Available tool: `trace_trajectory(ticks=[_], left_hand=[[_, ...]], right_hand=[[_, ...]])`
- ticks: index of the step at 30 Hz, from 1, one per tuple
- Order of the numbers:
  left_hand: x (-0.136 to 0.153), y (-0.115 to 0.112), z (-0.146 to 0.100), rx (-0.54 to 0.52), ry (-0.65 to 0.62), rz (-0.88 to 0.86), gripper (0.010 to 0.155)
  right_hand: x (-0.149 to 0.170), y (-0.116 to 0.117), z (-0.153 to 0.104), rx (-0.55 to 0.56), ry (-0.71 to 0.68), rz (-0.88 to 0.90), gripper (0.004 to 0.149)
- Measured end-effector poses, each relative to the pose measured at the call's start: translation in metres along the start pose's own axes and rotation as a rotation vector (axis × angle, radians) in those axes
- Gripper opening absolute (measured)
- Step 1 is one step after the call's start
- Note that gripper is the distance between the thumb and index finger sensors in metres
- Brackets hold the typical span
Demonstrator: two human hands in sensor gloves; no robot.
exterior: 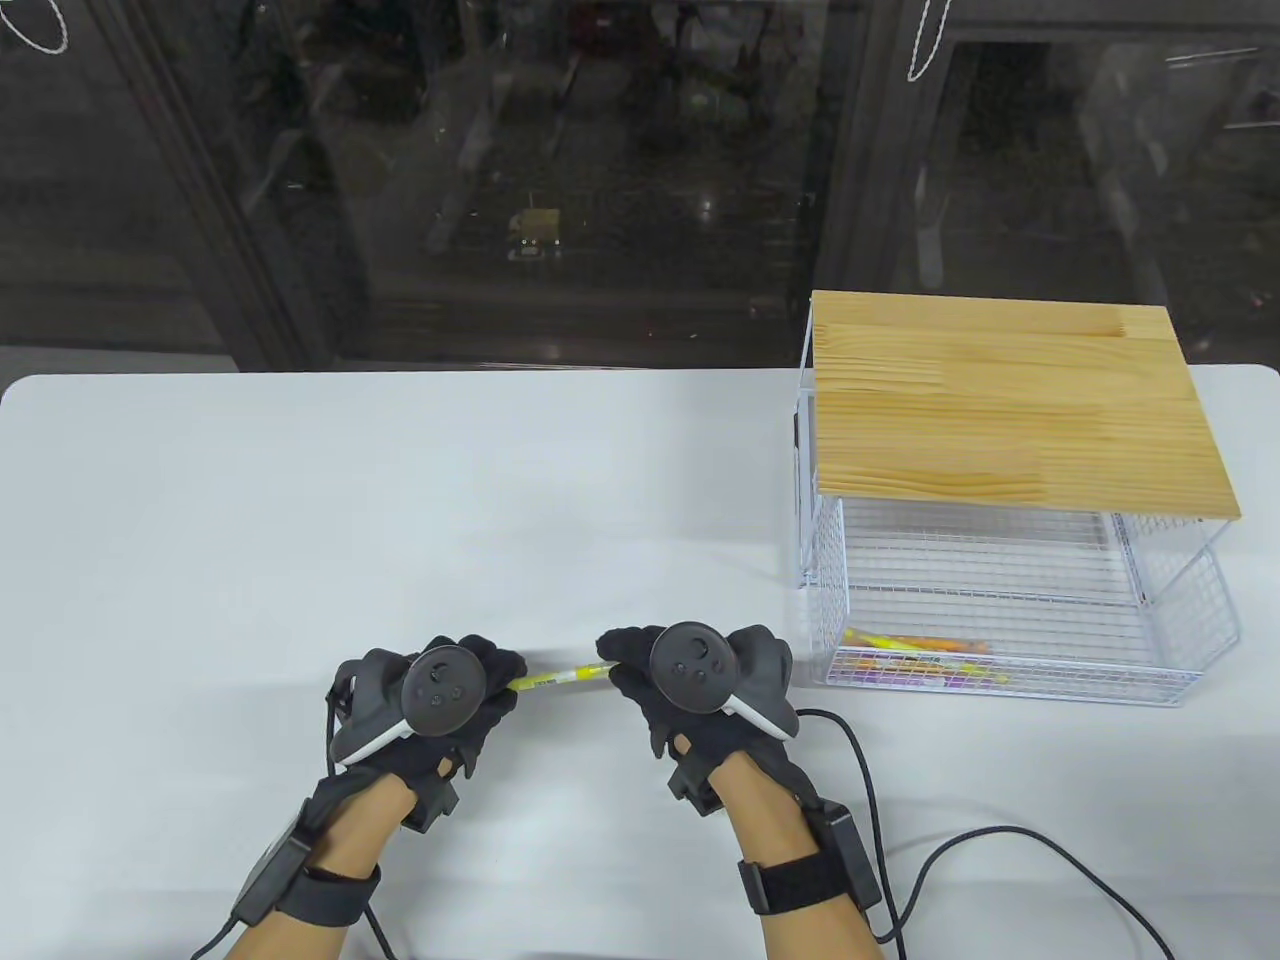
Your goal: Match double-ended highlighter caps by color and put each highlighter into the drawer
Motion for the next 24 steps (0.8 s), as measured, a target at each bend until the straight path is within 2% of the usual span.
trace_trajectory(ticks=[9, 16, 24], left_hand=[[-0.017, 0.005, -0.003, -0.044, -0.091, 0.089, 0.047], [-0.018, 0.012, -0.005, -0.095, -0.106, 0.100, 0.047], [-0.016, 0.020, -0.006, -0.115, -0.050, 0.098, 0.047]], right_hand=[[-0.008, 0.010, 0.000, -0.031, -0.015, -0.133, 0.042], [-0.024, 0.001, -0.004, 0.054, -0.081, -0.217, 0.042], [-0.022, 0.005, -0.003, -0.026, -0.038, -0.270, 0.043]])
Point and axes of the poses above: the tracker on the back of each hand, its own x axis roughly to the little-finger side, its own z axis roughly from the wrist to the fingertips, y = z × x, the point moved 5 cm from there along z, roughly from the wrist to the fingertips, and after that the axes turned 2 degrees about -x, right-handed, at the moved point
